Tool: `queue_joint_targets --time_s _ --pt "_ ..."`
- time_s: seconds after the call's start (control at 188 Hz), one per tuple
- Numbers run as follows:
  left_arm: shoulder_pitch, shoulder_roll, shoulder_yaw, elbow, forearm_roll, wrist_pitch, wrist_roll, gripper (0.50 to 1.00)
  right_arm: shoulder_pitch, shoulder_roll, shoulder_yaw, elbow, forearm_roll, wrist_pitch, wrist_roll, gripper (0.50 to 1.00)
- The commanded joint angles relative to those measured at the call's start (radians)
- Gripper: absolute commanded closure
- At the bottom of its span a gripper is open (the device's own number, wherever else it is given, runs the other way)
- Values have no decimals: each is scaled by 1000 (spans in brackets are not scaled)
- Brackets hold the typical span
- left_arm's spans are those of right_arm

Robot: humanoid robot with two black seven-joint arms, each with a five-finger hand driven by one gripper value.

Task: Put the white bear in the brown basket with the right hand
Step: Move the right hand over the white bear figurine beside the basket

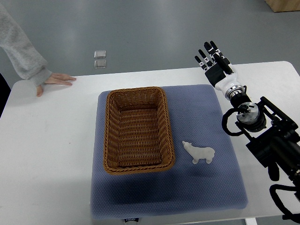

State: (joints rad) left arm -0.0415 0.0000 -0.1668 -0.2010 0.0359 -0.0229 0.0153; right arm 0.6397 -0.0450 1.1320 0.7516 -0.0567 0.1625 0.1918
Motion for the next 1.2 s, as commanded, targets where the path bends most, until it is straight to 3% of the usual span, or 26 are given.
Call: queue_joint_targets --time_s 0.0,0.475,0.56,0.715,0.779,0.832,0.837,0.992,1.093,1.195 --pt "0 0 0 -1 1 0 0 500 0 -1 0 0 0 0 0 572" --pt "0 0 0 -3 1 0 0 500 43 -19 -48 11 -72 0 -17 572" --pt "0 0 0 -9 1 0 0 500 74 -65 -107 31 -152 -3 -58 572" --pt "0 0 1 -11 1 -2 0 500 186 -214 -313 153 -373 -21 -198 572" --pt "0 0 1 -12 1 -2 0 500 288 -295 -471 178 -457 -5 -227 572" --pt "0 0 1 -12 1 -2 0 500 288 -296 -471 178 -457 -5 -227 572" --pt "0 0 1 -14 1 -2 0 500 393 -355 -649 186 -506 27 -254 572" --pt "-1 0 3 -17 2 -2 0 500 750 -450 -1141 245 -565 172 -385 572" --pt "-5 0 3 -18 4 -3 0 500 925 -477 -1319 327 -565 290 -410 572" --pt "-5 0 3 -18 4 -3 0 500 1025 -483 -1391 414 -560 354 -433 572"
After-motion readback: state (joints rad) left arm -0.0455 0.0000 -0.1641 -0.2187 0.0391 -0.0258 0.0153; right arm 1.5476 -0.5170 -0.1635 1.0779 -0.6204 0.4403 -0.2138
